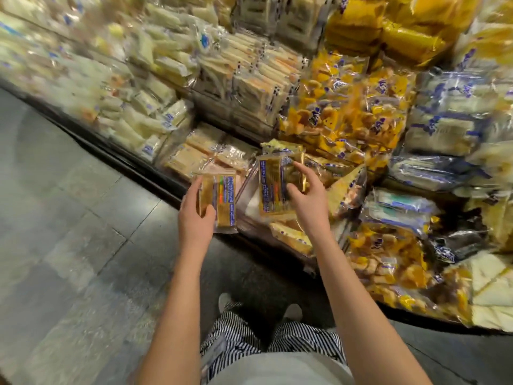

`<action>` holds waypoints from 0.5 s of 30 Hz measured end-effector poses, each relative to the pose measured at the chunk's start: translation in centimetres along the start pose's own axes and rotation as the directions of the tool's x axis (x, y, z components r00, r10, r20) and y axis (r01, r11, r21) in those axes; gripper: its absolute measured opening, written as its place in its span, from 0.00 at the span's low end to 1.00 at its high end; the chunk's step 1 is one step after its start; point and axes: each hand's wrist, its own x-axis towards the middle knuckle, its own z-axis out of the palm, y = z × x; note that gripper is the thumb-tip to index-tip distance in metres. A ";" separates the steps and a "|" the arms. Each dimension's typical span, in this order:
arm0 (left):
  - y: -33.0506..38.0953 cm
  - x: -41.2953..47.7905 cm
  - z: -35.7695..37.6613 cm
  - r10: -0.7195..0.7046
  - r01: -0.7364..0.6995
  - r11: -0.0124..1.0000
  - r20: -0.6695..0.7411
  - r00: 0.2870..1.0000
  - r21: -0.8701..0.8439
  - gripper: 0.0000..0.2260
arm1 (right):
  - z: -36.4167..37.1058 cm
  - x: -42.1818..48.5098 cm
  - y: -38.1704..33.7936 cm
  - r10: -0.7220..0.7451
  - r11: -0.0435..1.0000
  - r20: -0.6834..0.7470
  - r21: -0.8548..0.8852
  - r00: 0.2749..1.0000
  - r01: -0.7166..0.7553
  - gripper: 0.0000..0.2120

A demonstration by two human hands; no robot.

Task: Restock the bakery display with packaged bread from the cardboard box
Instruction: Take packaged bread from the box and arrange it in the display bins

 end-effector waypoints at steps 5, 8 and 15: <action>-2.2 6.1 -3.0 -0.012 0.012 1.000 -0.009 1.000 -0.028 0.31 | 5.7 2.8 -1.9 0.032 0.998 0.033 -0.056 0.999 -0.030 0.24; -2.1 11.5 -5.0 0.040 -0.039 0.999 0.074 0.996 -0.015 0.30 | 9.0 5.3 -2.8 0.043 0.994 0.028 -0.097 0.999 -0.040 0.25; -2.2 23.4 -8.0 0.103 -0.105 0.994 0.222 0.970 -0.004 0.30 | 18.3 7.2 -1.9 0.043 0.937 -0.042 -0.345 0.998 -0.054 0.30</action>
